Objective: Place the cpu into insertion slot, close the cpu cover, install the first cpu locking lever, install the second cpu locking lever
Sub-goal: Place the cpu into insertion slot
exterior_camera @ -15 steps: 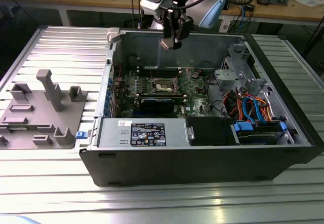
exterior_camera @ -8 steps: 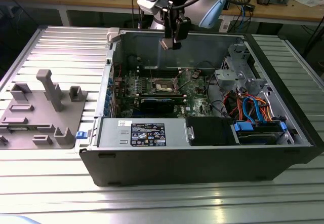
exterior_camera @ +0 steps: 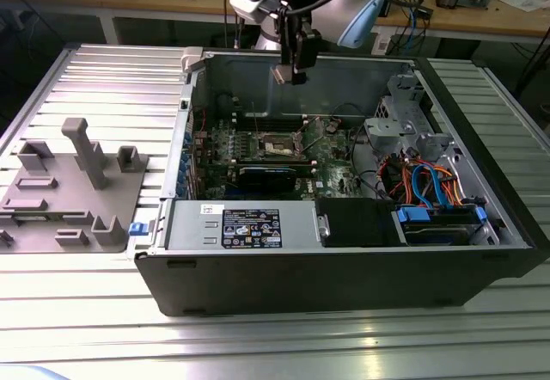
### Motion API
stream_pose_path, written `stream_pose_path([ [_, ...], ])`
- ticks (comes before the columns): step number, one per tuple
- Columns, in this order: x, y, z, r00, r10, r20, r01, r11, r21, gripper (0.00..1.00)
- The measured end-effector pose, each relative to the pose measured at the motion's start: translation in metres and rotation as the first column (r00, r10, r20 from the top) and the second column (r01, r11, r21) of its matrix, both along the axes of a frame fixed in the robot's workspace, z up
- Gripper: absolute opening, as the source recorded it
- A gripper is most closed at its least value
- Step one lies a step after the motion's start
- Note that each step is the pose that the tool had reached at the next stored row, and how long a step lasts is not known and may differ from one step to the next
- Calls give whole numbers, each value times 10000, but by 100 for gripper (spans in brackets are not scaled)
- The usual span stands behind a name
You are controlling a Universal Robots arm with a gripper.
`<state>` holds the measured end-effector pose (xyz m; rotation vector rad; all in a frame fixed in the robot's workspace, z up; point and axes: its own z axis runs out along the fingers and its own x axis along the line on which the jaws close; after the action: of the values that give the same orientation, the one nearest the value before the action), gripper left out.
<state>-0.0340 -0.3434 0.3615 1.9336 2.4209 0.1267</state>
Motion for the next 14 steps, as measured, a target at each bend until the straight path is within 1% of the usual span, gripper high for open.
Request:
stream_pose_path([
  [10,0,0,0,10000,-38,0,38,10000,-1,54],
  [14,0,0,0,9998,-176,0,176,9998,1,54],
])
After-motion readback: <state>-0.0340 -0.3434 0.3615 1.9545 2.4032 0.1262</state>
